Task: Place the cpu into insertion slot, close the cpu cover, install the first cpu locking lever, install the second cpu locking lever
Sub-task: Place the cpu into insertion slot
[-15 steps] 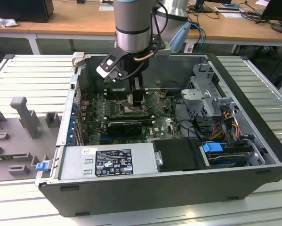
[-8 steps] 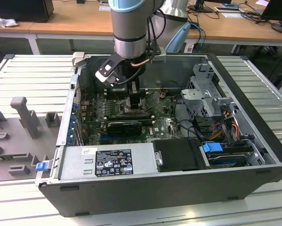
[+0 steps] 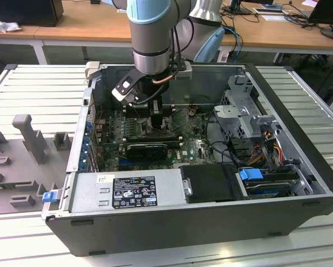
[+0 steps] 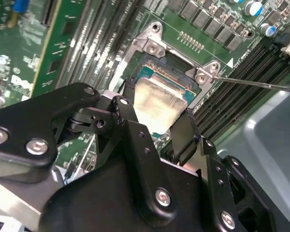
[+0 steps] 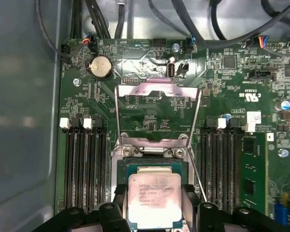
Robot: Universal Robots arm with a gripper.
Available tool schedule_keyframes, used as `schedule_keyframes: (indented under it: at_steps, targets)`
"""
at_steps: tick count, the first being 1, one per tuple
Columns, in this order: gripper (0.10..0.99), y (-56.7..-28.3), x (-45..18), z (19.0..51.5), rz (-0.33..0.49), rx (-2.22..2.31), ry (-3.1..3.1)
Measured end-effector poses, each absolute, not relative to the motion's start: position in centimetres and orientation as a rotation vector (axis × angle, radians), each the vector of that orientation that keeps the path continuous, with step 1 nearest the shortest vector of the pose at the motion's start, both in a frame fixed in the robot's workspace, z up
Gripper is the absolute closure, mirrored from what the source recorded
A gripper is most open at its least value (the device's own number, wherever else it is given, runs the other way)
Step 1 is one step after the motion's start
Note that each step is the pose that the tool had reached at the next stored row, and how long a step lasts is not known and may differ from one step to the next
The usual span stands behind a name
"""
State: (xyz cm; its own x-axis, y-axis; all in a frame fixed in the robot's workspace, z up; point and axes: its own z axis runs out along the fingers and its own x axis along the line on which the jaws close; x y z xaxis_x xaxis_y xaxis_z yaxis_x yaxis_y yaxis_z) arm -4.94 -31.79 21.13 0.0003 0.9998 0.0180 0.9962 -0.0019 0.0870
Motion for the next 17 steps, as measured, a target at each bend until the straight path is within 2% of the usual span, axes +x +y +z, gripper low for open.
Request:
schedule_keyframes:
  at_steps: [17]
  targets:
    - [0.553, -31.71, -4.97, 20.12, 0.111, 2.198, 2.169]
